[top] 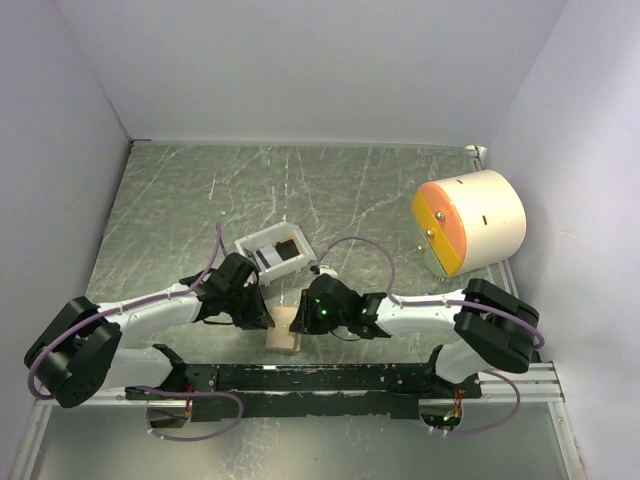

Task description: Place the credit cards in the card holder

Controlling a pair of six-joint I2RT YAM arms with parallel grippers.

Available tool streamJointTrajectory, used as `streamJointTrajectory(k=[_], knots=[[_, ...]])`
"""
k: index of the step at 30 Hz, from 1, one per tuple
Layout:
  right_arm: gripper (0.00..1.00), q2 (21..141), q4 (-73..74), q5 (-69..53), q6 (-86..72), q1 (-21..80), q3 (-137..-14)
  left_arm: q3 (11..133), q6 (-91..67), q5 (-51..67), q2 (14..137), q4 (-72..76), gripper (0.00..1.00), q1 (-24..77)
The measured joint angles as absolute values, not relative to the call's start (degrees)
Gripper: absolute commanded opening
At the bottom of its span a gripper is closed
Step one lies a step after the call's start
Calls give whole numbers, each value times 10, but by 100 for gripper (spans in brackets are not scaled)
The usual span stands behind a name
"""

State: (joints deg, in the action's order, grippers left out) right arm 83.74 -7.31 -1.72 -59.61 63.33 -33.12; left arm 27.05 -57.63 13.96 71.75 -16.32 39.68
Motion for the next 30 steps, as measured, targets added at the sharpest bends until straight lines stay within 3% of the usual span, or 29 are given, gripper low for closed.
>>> streamJointTrajectory(k=[30], knots=[[20,852,26,6,-566,634,-383,241,-609,157,696,-126,31,404]])
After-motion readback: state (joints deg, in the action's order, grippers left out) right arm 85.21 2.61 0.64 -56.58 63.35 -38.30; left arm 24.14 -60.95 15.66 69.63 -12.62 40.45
